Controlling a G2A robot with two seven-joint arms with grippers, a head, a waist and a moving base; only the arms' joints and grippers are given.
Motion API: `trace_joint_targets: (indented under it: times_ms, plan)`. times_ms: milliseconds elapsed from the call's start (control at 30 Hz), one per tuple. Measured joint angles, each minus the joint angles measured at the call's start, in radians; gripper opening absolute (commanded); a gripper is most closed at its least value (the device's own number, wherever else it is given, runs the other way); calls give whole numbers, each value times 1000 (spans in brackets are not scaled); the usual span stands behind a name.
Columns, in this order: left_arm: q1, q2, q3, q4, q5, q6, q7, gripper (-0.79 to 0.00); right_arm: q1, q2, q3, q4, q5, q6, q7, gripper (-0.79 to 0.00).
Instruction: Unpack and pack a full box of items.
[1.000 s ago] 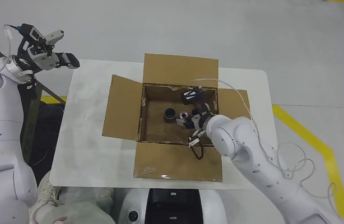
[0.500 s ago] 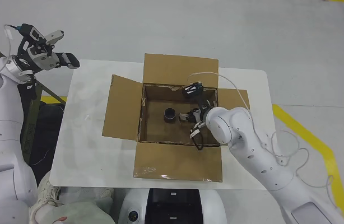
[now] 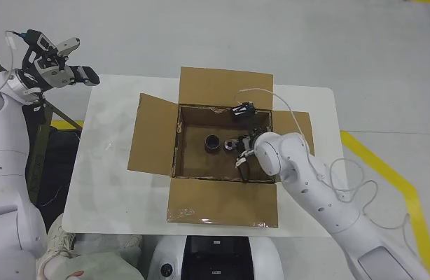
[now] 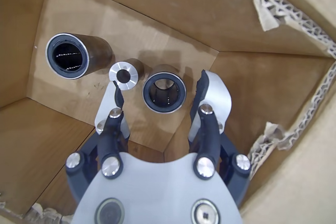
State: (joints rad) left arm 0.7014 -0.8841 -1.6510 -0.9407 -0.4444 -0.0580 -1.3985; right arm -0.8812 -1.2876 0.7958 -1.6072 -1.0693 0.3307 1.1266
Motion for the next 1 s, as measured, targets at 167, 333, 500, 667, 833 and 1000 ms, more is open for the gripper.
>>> trace_joint_targets:
  times_ms: [167, 333, 500, 667, 833, 1000]
  plan:
    - [0, 0, 0, 0, 0, 0, 0, 0, 7, -11, -3, 22, -5, 22, 0, -185]
    - [0, 0, 0, 0, 0, 0, 0, 0, 15, -23, -14, 50, -25, 41, -2, -240]
    - [0, 0, 0, 0, 0, 0, 0, 0, 23, -35, -18, 78, -25, 55, -2, -299]
    - [0, 0, 0, 0, 0, 0, 0, 0, 30, -46, -18, 103, -24, 65, -4, -305]
    - [0, 0, 0, 0, 0, 0, 0, 0, 37, -56, -17, 125, -26, 67, 0, -332]
    - [0, 0, 0, 0, 0, 0, 0, 0, 42, -65, -16, 142, -31, 70, 2, -336]
